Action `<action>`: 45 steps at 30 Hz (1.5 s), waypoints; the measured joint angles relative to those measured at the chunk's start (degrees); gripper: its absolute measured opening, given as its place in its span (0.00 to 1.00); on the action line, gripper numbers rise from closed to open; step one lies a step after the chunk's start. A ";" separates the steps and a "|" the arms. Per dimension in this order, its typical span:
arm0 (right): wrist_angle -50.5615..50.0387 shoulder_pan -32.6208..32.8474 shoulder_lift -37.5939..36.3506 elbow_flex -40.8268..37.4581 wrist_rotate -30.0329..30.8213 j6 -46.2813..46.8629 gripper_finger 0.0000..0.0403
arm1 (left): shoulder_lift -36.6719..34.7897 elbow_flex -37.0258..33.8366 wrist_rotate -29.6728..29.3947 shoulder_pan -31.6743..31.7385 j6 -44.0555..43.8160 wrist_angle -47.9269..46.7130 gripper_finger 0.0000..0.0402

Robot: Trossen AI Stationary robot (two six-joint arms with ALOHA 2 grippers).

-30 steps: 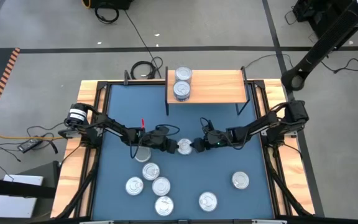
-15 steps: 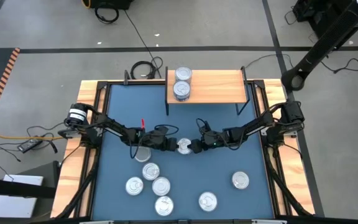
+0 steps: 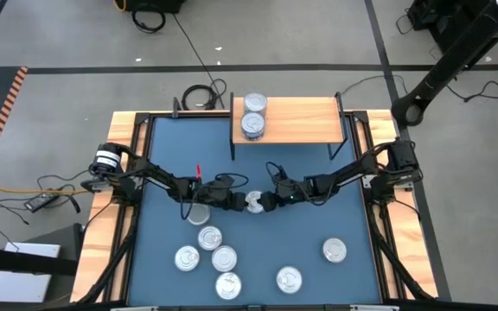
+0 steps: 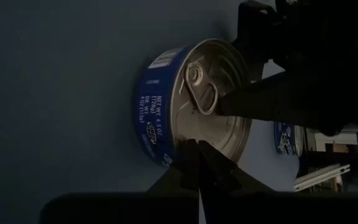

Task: Stack canned seafood by type on shelf
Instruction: Put the blue tuna can on the shelf

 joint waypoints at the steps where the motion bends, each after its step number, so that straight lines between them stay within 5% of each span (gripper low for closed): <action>1: -0.12 -0.06 -0.04 0.00 -0.48 0.18 0.49 | 0.00 0.00 0.00 0.00 0.18 -0.01 0.00; 7: -0.20 -0.23 -0.42 -0.01 -1.00 0.39 0.32 | 0.00 -0.02 0.43 0.00 1.46 -0.67 0.00; 20: 2.29 -0.88 -0.20 0.24 -8.35 -1.24 0.30 | -7.12 -0.91 6.12 0.33 8.03 -2.12 0.03; 34: 5.25 -2.02 -0.78 -0.04 -9.41 0.31 0.28 | -20.77 -0.74 -1.49 0.90 11.68 -18.28 0.04; 39: 9.59 -3.56 -5.89 -3.87 -3.98 4.27 0.28 | -25.09 -0.72 -4.17 0.85 12.72 -23.46 0.04; 45: 17.86 -4.47 -17.14 -13.54 11.79 11.22 0.28 | -28.59 -0.60 -7.10 0.81 12.92 -26.67 0.04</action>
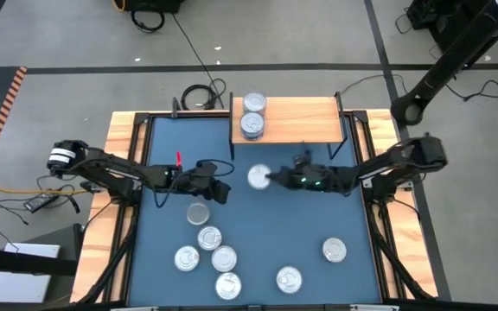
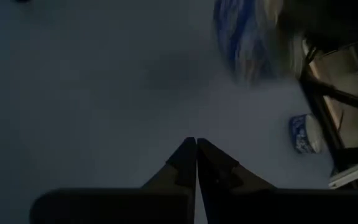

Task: Stack canned seafood by type on shelf
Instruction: Put the blue tuna can on the shelf

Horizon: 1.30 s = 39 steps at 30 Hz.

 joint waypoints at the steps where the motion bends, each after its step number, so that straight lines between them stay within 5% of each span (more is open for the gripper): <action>1: 1.61 -0.01 -1.51 -0.84 3.05 0.53 0.28 | -0.21 0.00 -0.31 -0.01 0.11 -0.46 0.04; 9: 2.89 -0.24 -9.11 -0.12 24.56 -0.95 0.28 | -0.31 -0.01 -0.49 -0.02 0.31 0.02 0.04; 20: -3.03 -3.52 -8.38 0.54 33.42 4.07 0.28 | -0.35 -0.01 -0.54 -0.07 1.22 0.22 0.04; 39: -9.28 -9.67 -5.62 5.04 28.59 0.01 0.28 | -0.37 0.10 -0.73 -0.13 1.38 -0.03 0.04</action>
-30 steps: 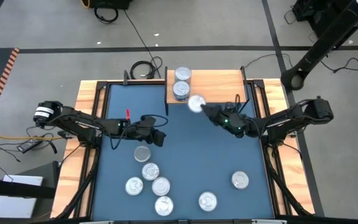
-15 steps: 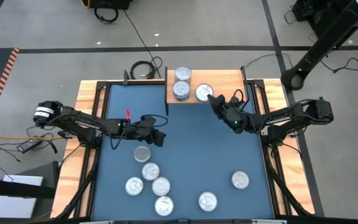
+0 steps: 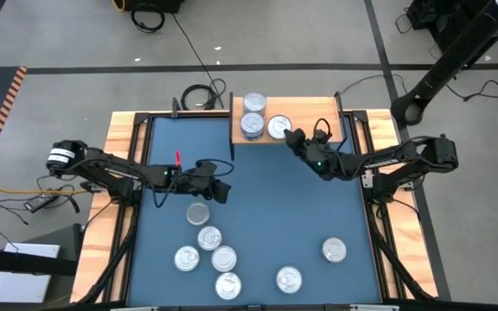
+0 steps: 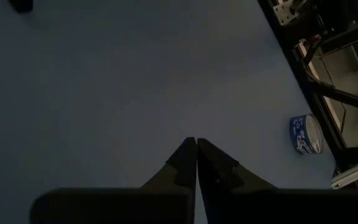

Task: Stack canned seafood by type on shelf
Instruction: Put the blue tuna can on the shelf

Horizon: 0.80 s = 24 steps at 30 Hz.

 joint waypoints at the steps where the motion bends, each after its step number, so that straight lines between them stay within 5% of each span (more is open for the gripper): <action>1: -0.22 -0.20 0.11 0.00 -0.40 -0.29 0.28 | 0.00 0.00 0.03 0.00 0.02 -0.14 0.04; 8: -0.23 -1.34 0.04 0.02 -3.25 -3.44 0.28 | 0.00 0.00 0.09 0.01 0.02 -0.89 0.04; 16: 0.79 -4.40 -0.14 0.01 -9.78 -4.22 0.51 | 0.00 0.00 0.08 0.02 0.02 -0.63 0.04; 24: -2.04 -6.38 -2.80 -0.11 -15.41 -7.61 0.48 | 0.00 0.00 0.09 0.02 1.26 2.81 0.04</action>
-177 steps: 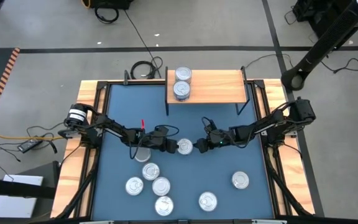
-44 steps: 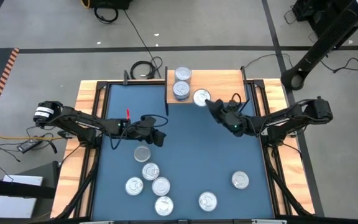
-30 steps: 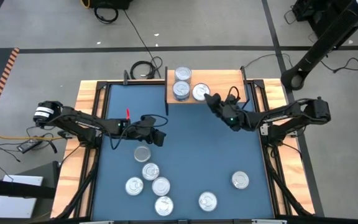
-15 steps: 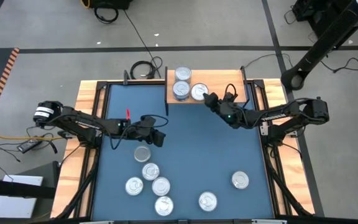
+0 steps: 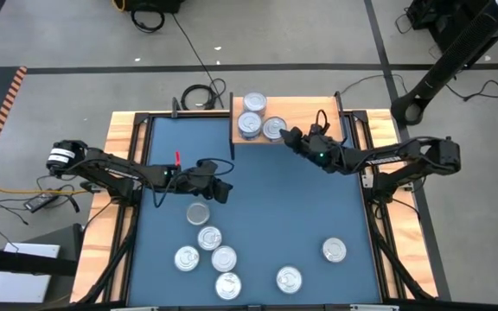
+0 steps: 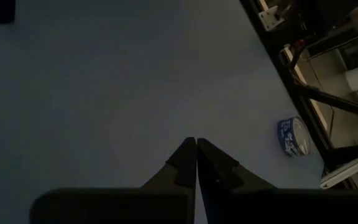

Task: Stack canned seafood by type on shelf
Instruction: Put the blue tuna can on the shelf

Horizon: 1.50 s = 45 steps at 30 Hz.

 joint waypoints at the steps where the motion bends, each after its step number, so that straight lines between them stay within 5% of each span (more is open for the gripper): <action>1: -1.06 -0.18 -0.88 0.00 -0.18 -0.37 0.47 | 0.00 0.00 0.00 0.00 0.05 0.05 0.04; 11: -10.71 -1.86 -9.05 0.05 -2.33 -7.67 0.45 | 0.00 0.00 -0.58 0.00 0.29 0.45 0.04; 28: -13.09 -6.46 -10.56 0.64 -8.26 -11.96 0.45 | 0.00 0.00 -0.63 0.00 0.34 4.36 0.04; 32: -20.38 -6.37 -14.73 4.53 -7.91 -21.74 0.44 | 0.00 0.00 -0.72 -0.27 1.89 4.35 0.04; 37: -26.26 -5.20 -18.44 10.26 -22.03 -37.39 0.41 | -0.01 0.00 0.59 -0.31 3.52 5.71 0.04; 41: -34.69 -2.35 -16.36 10.99 -25.37 -39.78 0.30 | 0.00 0.00 0.70 -0.31 3.55 6.12 0.04; 45: -35.44 0.37 -12.72 11.13 -22.50 -42.24 0.07 | -0.02 0.00 0.72 -0.31 3.55 6.28 0.04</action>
